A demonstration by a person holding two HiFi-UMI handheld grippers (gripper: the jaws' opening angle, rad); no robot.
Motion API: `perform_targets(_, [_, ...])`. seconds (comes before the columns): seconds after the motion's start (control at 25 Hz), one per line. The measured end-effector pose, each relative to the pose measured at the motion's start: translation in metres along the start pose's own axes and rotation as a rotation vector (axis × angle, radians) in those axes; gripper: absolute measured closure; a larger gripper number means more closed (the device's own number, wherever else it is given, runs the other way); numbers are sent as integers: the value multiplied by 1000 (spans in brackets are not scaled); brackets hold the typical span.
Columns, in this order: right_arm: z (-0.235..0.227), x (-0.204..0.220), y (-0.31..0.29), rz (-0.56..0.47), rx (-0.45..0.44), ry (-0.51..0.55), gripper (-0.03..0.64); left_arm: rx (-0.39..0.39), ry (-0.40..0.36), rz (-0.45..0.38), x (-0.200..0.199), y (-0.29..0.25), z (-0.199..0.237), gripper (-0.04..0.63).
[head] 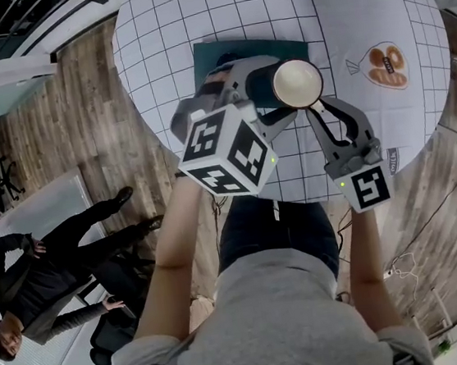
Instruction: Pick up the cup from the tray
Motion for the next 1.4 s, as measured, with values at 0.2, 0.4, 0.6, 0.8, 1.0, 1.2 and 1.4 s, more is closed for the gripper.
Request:
perform_targets(0.2, [17,-2,21,6,16,-1,555,13,-4,-19,-10,11,-23,265])
perform_targets(0.4, [39,7,39,26,25,-12,557,31,1,-24,-11,19,-51,265])
perform_targets(0.6, [61,25,48,52,29,-16,555,56,28,-11,3,21,-79,265])
perform_targets(0.8, [76,48,52,85,14,-26,557,85,68,13,21,16,-104,265])
perform_targets(1.0, [85,74,55,156,-19,2,557,100,86,34,36,7,-122,265])
perform_targets(1.2, [89,96,54,204,-48,14,555,112,101,55,50,-2,-133,265])
perform_targets(1.4, [90,116,52,258,-70,37,555,115,114,75,64,-13,-141,265])
Point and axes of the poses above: the fingertips, and each gripper's own axes: y backward along the fingers, z to its left, x out of its underside, the point moved 1 cm from there along y, backward along the fingers, and after that the axes turned 15 degrees about -x, right-handed, at the moved point
